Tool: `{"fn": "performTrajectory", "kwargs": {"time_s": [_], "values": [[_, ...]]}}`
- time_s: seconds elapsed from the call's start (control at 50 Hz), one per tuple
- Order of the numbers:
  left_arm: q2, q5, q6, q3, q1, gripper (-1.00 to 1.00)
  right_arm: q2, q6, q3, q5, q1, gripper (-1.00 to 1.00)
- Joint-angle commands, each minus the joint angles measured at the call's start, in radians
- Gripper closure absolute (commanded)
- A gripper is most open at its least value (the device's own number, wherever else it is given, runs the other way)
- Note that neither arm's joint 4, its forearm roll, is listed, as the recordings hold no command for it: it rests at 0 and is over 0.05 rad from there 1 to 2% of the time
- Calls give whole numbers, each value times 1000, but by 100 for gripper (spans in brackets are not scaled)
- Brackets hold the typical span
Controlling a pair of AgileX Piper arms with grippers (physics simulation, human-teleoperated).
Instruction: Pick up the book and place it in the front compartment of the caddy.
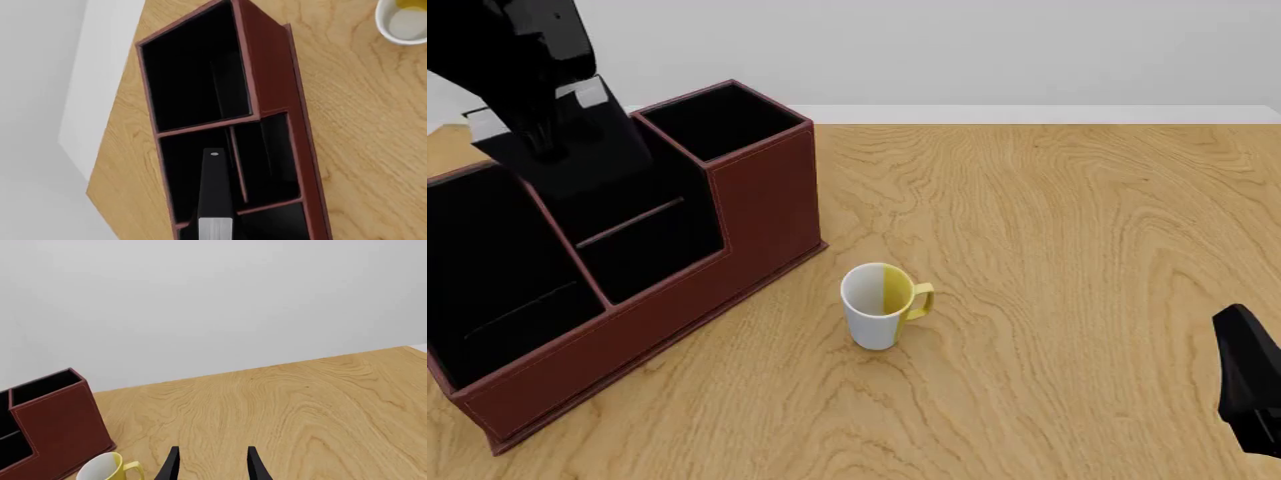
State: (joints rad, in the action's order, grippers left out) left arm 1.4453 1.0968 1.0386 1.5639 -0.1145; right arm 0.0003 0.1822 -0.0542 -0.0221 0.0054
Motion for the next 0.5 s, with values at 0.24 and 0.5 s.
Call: {"fn": "performTrajectory", "kwargs": {"time_s": [0.24, 0.5], "values": [[29, -103, 14, -75, 31, 100, 0, -6, 1, 0, -2, -100], [79, -158, 15, -72, 45, 100, 0, -14, 3, 1, -4, -100]]}}
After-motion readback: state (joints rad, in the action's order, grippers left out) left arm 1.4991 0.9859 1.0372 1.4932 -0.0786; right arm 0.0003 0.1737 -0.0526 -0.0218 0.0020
